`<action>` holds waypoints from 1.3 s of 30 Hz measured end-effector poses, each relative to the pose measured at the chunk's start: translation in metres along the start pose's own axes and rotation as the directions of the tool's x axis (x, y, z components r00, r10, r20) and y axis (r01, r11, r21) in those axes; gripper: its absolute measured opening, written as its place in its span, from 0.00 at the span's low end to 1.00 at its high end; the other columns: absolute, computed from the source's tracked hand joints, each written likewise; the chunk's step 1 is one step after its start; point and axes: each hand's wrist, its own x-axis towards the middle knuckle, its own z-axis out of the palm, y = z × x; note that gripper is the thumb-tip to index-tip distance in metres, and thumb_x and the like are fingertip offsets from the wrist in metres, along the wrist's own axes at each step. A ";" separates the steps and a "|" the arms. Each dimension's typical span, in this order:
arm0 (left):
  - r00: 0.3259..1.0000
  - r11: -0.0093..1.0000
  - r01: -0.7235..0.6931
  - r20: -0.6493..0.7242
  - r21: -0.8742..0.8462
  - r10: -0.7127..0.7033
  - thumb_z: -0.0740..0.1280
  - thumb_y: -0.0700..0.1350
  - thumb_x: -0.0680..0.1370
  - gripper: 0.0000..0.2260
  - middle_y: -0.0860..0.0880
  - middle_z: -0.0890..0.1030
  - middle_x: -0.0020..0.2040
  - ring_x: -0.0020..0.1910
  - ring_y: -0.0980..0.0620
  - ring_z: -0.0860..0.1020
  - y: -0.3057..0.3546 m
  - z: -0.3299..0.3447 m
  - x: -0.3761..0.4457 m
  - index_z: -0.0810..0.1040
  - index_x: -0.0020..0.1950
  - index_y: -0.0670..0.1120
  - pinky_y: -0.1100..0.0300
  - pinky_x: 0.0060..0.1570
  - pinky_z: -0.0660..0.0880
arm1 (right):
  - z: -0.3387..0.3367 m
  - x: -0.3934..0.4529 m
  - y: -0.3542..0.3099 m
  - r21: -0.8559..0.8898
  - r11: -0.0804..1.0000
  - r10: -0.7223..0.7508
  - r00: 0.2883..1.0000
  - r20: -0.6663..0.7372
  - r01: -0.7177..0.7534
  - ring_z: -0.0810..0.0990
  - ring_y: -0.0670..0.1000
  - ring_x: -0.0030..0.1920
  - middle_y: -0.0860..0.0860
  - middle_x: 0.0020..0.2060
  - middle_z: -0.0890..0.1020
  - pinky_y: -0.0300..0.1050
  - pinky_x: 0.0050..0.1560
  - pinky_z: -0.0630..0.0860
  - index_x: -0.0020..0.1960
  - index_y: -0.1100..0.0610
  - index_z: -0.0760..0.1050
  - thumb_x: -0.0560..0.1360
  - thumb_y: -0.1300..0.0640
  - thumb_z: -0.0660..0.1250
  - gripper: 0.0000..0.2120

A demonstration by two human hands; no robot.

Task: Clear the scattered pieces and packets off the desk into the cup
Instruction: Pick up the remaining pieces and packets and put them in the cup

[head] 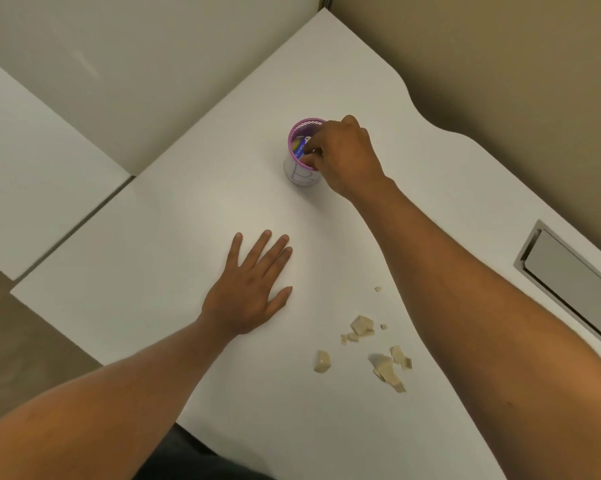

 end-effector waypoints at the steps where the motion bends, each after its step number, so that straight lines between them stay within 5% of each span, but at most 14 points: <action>1: 1.000 1.000 0.001 0.008 -0.004 -0.001 0.50 0.63 0.88 0.32 0.47 0.58 0.89 0.89 0.41 0.56 0.000 0.000 0.000 0.61 0.87 0.46 0.29 0.84 0.53 | 0.001 0.001 0.000 -0.054 0.998 -0.021 1.000 0.021 0.022 0.73 0.59 0.61 0.51 0.58 0.83 0.52 0.55 0.73 0.56 0.51 0.85 0.82 0.50 0.63 0.12; 4: 1.000 1.000 0.006 0.021 -0.008 -0.006 0.50 0.63 0.88 0.32 0.47 0.58 0.89 0.89 0.42 0.55 -0.001 -0.001 0.001 0.60 0.88 0.47 0.29 0.84 0.52 | -0.001 0.000 -0.002 -0.096 0.994 -0.040 0.998 0.043 0.044 0.71 0.60 0.63 0.53 0.63 0.79 0.53 0.60 0.73 0.59 0.54 0.83 0.83 0.53 0.61 0.14; 7: 1.000 1.000 0.005 0.013 -0.003 -0.005 0.51 0.63 0.88 0.32 0.47 0.58 0.89 0.89 0.42 0.55 -0.003 -0.002 0.001 0.61 0.87 0.46 0.29 0.84 0.51 | -0.013 -0.013 -0.001 0.156 0.988 0.027 0.996 -0.082 -0.014 0.74 0.57 0.63 0.53 0.61 0.78 0.48 0.63 0.75 0.60 0.54 0.84 0.82 0.57 0.64 0.12; 11: 1.000 1.000 0.000 0.028 -0.003 0.000 0.50 0.63 0.88 0.32 0.47 0.59 0.89 0.89 0.42 0.55 -0.005 -0.002 -0.001 0.61 0.87 0.46 0.30 0.85 0.50 | -0.022 -0.092 0.025 0.446 0.878 0.301 0.924 -0.237 -0.172 0.78 0.45 0.50 0.50 0.55 0.80 0.32 0.52 0.74 0.59 0.51 0.83 0.79 0.59 0.70 0.10; 15: 0.999 1.000 -0.006 0.040 0.010 0.006 0.50 0.64 0.87 0.34 0.47 0.57 0.90 0.89 0.41 0.54 -0.006 0.000 -0.001 0.59 0.87 0.45 0.29 0.84 0.50 | 0.010 -0.227 0.076 0.533 0.687 0.567 0.823 0.031 -0.494 0.77 0.43 0.46 0.47 0.57 0.79 0.34 0.51 0.76 0.60 0.49 0.81 0.74 0.54 0.77 0.15; 18: 0.996 1.000 -0.009 0.088 0.010 0.008 0.49 0.66 0.86 0.35 0.47 0.54 0.90 0.89 0.41 0.53 -0.005 -0.002 -0.001 0.57 0.88 0.45 0.29 0.84 0.49 | 0.047 -0.317 0.096 0.457 0.517 0.691 0.668 0.277 -0.724 0.76 0.50 0.58 0.49 0.63 0.76 0.47 0.59 0.76 0.68 0.48 0.76 0.68 0.47 0.81 0.30; 21: 0.990 1.000 -0.009 0.142 -0.001 0.009 0.50 0.68 0.84 0.38 0.46 0.54 0.90 0.89 0.39 0.53 -0.003 -0.007 -0.001 0.57 0.87 0.44 0.27 0.83 0.48 | 0.076 -0.375 0.098 0.388 0.438 0.679 0.581 0.448 -0.811 0.66 0.52 0.67 0.46 0.66 0.67 0.47 0.61 0.70 0.74 0.43 0.66 0.58 0.39 0.84 0.49; 25: 0.988 0.998 -0.056 0.145 -0.006 0.056 0.55 0.73 0.80 0.41 0.43 0.65 0.84 0.81 0.36 0.67 0.004 -0.023 -0.002 0.65 0.84 0.46 0.33 0.74 0.61 | 0.102 -0.395 0.082 0.486 0.380 0.656 0.600 0.458 -0.787 0.68 0.50 0.65 0.46 0.65 0.62 0.45 0.63 0.74 0.77 0.42 0.61 0.55 0.47 0.87 0.57; 29: 0.941 0.942 -0.275 0.148 -0.195 0.305 0.59 0.79 0.76 0.46 0.44 0.77 0.64 0.58 0.40 0.77 0.029 -0.038 -0.024 0.72 0.80 0.45 0.42 0.61 0.76 | 0.121 -0.379 0.048 0.738 0.283 0.685 0.668 0.290 -0.612 0.74 0.49 0.49 0.49 0.56 0.68 0.25 0.37 0.76 0.70 0.52 0.73 0.61 0.67 0.84 0.40; 32: 0.876 0.896 -0.355 0.241 -0.265 0.418 0.72 0.70 0.74 0.42 0.43 0.82 0.58 0.55 0.38 0.82 0.063 -0.042 -0.032 0.75 0.79 0.42 0.44 0.57 0.80 | 0.130 -0.358 0.025 0.790 0.274 0.718 0.663 0.211 -0.548 0.74 0.40 0.43 0.48 0.53 0.70 0.19 0.39 0.72 0.67 0.57 0.76 0.64 0.70 0.81 0.34; 35: 0.870 0.905 -0.268 0.322 -0.329 0.374 0.78 0.58 0.77 0.37 0.42 0.83 0.57 0.56 0.37 0.82 0.094 -0.040 -0.018 0.73 0.81 0.42 0.44 0.58 0.77 | 0.130 -0.343 0.015 0.804 0.280 0.701 0.684 0.202 -0.525 0.76 0.37 0.42 0.47 0.54 0.73 0.20 0.41 0.73 0.68 0.55 0.76 0.65 0.68 0.80 0.33; 39: 0.911 0.906 -0.036 0.359 -0.422 0.204 0.75 0.56 0.79 0.34 0.48 0.83 0.57 0.59 0.44 0.80 0.120 -0.035 0.012 0.70 0.82 0.49 0.50 0.64 0.70 | 0.126 -0.349 0.026 0.788 0.325 0.700 0.693 0.170 -0.522 0.77 0.36 0.41 0.44 0.56 0.75 0.23 0.40 0.73 0.68 0.52 0.75 0.63 0.64 0.83 0.37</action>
